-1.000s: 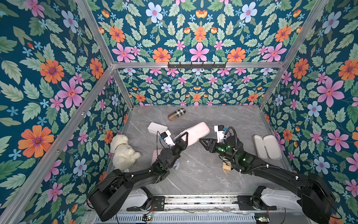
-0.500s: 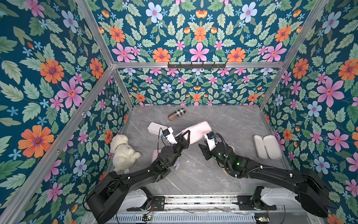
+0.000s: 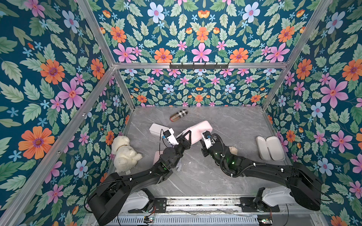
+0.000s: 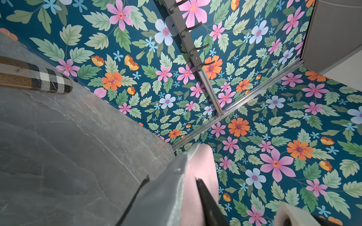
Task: Put umbrellas into zippered umbrella sleeves
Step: Zip the zipper on the umbrella sleeve.
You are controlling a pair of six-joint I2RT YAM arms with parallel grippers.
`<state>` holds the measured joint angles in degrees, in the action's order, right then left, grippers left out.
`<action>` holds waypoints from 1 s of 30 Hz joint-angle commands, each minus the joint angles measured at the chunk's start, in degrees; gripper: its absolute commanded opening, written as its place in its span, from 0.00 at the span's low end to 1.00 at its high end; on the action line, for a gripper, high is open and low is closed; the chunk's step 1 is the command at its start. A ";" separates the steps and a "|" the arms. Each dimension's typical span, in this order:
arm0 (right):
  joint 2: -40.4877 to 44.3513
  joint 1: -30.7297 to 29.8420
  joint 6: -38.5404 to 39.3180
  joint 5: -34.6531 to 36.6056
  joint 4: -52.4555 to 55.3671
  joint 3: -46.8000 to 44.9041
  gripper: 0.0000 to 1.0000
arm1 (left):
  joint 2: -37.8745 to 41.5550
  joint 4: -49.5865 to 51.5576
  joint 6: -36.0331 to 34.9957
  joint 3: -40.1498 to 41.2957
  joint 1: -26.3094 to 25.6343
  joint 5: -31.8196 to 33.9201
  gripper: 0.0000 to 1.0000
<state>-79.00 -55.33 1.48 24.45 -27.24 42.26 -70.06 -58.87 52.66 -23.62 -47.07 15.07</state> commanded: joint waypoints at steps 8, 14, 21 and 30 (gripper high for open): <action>-0.33 -3.58 9.26 -0.89 -7.54 -1.33 0.00 | 0.15 -1.12 -0.16 -0.20 -0.13 -2.11 0.00; -1.37 -9.31 12.80 -2.84 -9.85 -2.71 0.00 | -0.41 -1.63 -0.04 -0.38 -0.16 -1.77 0.00; -3.61 -11.99 3.65 -9.69 -10.56 -0.37 0.00 | -1.92 -4.14 1.51 0.06 -0.13 -1.88 0.00; 3.89 -4.24 -18.83 -22.06 4.36 -2.23 0.42 | 1.80 -2.81 0.48 2.03 0.12 0.90 0.00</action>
<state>-77.58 -62.17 -5.58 10.98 -28.60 40.34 -68.90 -59.40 53.54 -21.93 -47.13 13.39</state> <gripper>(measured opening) 0.303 0.369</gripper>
